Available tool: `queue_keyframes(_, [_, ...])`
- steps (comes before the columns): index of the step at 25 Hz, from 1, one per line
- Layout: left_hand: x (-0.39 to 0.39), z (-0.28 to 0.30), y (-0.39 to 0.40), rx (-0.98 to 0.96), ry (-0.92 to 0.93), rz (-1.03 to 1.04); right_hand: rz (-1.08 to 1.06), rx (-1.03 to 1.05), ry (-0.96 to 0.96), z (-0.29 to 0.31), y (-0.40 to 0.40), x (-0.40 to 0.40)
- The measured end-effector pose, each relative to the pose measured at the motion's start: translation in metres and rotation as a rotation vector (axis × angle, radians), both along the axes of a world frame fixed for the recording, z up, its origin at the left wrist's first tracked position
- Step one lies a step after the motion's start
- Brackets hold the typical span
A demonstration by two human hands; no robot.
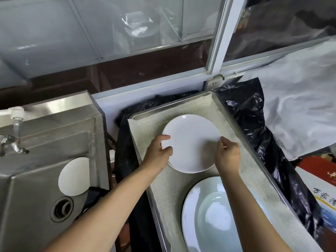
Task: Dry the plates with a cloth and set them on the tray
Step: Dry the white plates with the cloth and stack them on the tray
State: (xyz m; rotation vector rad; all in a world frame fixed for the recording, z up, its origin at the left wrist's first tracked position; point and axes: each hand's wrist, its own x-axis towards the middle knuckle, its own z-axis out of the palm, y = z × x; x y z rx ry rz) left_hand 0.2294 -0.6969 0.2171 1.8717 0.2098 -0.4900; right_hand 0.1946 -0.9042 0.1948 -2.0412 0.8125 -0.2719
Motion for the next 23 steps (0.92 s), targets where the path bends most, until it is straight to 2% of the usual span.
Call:
queue_keyframes(5, [-0.002,-0.005,0.000,0.082,-0.019,-0.029,0.021,-0.027,0.019,-0.007,-0.004,0.002])
queue_keyframes(8, [-0.005,-0.004,0.003,0.102,-0.050,-0.081,0.009,-0.116,0.060,-0.003,0.001,-0.005])
queue_keyframes(11, [-0.010,0.004,0.014,0.129,-0.108,-0.106,0.025,-0.147,-0.031,0.009,0.019,-0.012])
queue_keyframes(18, [-0.037,0.033,0.063,0.101,-0.300,-0.053,0.232,-0.043,-0.221,0.031,0.086,-0.027])
queue_keyframes(23, [-0.065,0.053,0.113,0.122,-0.281,0.032,0.370,0.009,-0.251,0.042,0.147,-0.038])
